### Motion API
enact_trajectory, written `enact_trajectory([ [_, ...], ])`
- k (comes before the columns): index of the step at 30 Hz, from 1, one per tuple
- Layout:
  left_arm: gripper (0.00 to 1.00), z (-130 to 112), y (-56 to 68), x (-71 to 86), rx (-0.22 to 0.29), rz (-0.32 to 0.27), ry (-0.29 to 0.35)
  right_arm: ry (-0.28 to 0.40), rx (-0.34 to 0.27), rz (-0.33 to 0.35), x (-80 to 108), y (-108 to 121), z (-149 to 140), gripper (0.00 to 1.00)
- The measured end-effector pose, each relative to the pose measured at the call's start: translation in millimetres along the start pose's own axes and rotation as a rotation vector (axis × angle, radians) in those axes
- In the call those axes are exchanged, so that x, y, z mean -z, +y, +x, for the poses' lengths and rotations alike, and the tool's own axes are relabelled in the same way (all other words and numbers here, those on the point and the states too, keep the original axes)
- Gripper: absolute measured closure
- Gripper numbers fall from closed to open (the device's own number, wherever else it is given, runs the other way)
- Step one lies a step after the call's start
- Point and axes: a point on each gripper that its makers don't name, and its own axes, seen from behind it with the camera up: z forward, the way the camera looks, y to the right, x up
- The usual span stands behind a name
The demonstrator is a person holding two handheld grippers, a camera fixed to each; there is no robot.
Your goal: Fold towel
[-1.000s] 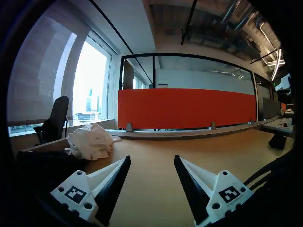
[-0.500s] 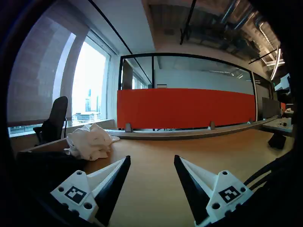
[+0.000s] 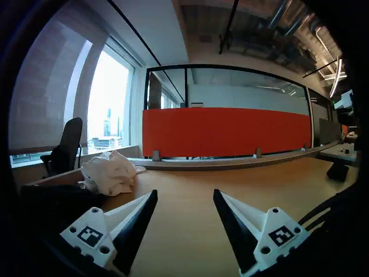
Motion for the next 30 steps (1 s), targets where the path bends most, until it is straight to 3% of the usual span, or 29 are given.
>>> enact_trajectory([
  [15,0.05,-1,-0.3,0.2,0.0,0.0,0.0,0.068,-0.007,-0.016,9.9,30,2,0.01],
  [30,0.05,-1,-1.0,0.4,0.0,0.0,0.0,0.117,-0.018,-0.069,4.9,49,-56,0.01],
])
